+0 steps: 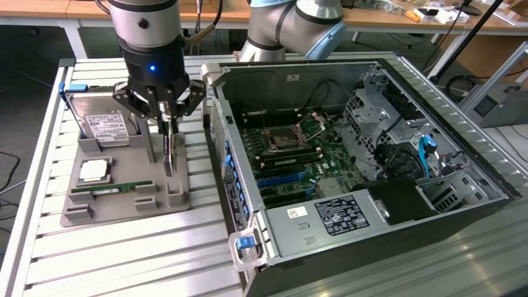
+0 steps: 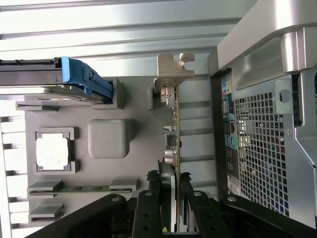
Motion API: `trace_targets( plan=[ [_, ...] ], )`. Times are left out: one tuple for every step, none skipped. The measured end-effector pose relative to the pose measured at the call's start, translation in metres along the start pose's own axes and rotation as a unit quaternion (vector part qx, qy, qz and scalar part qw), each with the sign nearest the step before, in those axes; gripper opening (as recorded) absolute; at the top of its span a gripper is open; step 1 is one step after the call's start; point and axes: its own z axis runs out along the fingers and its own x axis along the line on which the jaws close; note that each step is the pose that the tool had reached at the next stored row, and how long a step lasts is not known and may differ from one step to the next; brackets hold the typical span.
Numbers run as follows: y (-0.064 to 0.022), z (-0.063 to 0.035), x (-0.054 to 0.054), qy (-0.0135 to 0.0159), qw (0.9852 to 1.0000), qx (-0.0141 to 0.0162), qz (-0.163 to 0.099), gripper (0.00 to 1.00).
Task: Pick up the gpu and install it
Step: 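Pick up the gpu and move the gpu toward the slot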
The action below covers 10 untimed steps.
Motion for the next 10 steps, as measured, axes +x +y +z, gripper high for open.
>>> trace_targets(
  plan=[
    [0.0,-0.0003,0.0,0.0,1.0,0.0,0.0,0.27],
    [0.0,-0.0005,0.0,0.0,1.0,0.0,0.0,0.27],
    [0.0,-0.0008,0.0,0.0,1.0,0.0,0.0,0.27],
    [0.0001,-0.0012,0.0,0.0,1.0,0.0,0.0,0.27],
    [0.0001,-0.0014,0.0,0.0,1.0,0.0,0.0,0.27],
    [0.0001,-0.0017,0.0,0.0,1.0,-0.0001,0.0,0.27],
    [0.0001,-0.0022,0.0,0.0,1.0,-0.0001,0.0,0.27],
    [0.0001,-0.0025,-0.0001,0.0,1.0,0.0,0.0,0.27],
    [0.0001,-0.0027,-0.0001,-0.0001,1.0,0.0,0.0,0.27],
    [0.0001,-0.0029,-0.0001,0.0,1.0,-0.0001,0.0,0.27]
  ],
)
